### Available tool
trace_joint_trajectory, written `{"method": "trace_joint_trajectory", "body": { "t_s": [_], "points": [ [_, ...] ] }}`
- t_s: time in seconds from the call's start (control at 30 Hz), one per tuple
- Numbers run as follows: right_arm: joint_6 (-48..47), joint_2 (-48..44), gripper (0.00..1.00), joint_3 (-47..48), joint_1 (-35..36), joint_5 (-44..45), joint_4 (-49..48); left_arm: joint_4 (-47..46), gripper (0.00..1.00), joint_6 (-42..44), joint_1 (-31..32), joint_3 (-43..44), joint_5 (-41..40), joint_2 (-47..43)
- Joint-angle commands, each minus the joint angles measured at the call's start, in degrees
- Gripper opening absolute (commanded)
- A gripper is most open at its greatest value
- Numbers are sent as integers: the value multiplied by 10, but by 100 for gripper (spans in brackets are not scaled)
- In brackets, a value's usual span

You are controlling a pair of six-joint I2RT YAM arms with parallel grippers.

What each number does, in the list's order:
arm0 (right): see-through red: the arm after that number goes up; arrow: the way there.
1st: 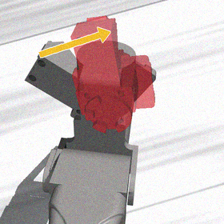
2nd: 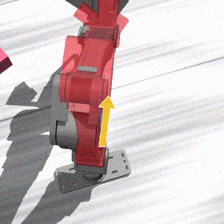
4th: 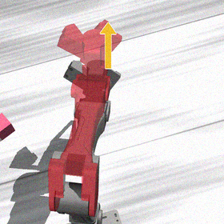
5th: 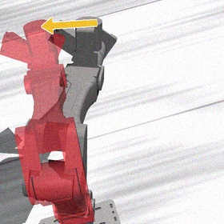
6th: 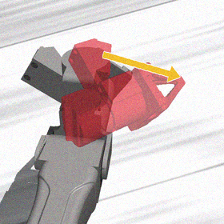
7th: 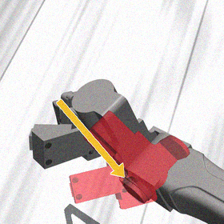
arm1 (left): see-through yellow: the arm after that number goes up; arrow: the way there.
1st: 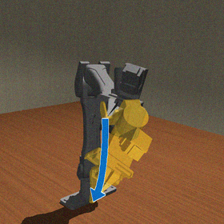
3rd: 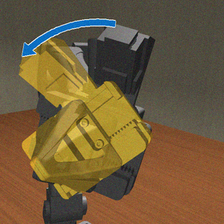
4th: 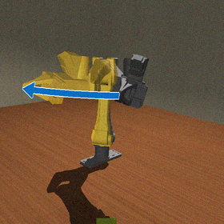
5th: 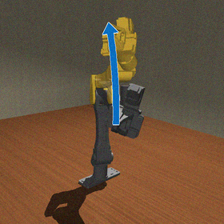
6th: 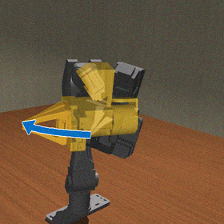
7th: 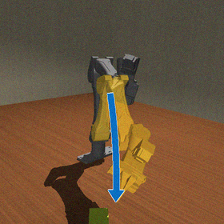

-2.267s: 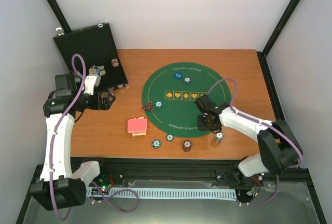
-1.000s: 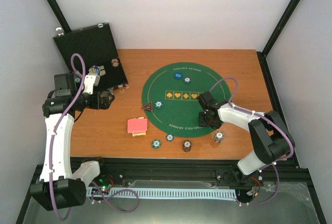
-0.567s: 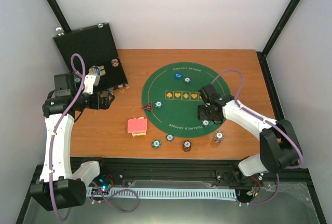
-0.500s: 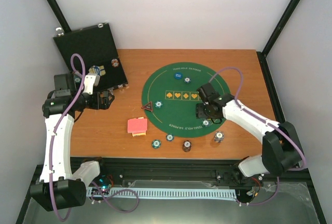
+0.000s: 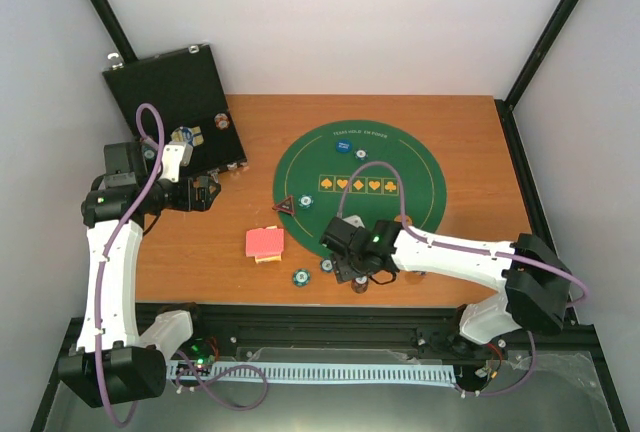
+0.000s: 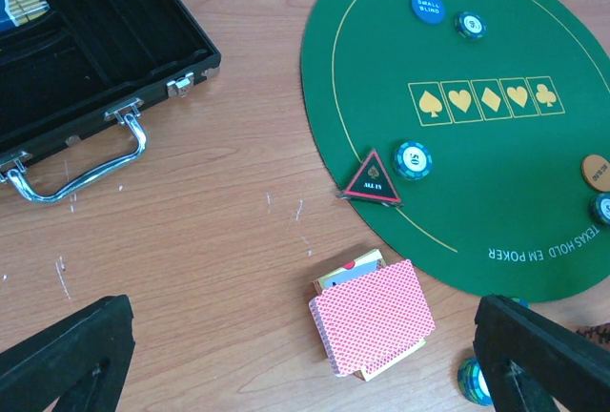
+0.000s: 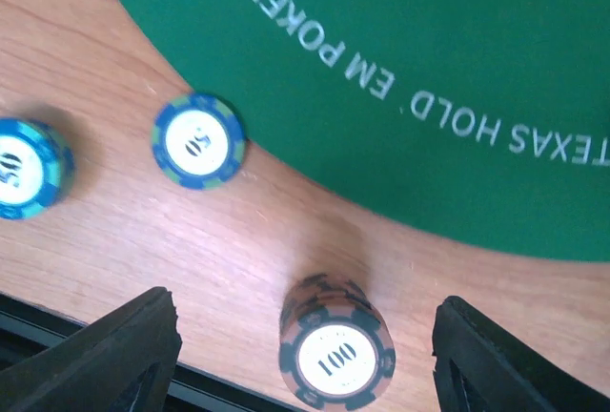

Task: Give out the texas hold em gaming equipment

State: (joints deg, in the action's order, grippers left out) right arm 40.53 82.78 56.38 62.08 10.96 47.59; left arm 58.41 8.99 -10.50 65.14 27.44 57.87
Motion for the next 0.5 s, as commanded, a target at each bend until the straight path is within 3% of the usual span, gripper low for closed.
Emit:
{"method": "trace_joint_trajectory", "body": {
  "t_s": [0.0, 0.47],
  "points": [
    [50, -11, 71, -33, 18, 9, 12, 4, 100, -5, -3, 13, 9, -8],
    [39, -20, 71, -88, 24, -40, -37, 1, 100, -7, -4, 14, 10, -4]
  ]
}}
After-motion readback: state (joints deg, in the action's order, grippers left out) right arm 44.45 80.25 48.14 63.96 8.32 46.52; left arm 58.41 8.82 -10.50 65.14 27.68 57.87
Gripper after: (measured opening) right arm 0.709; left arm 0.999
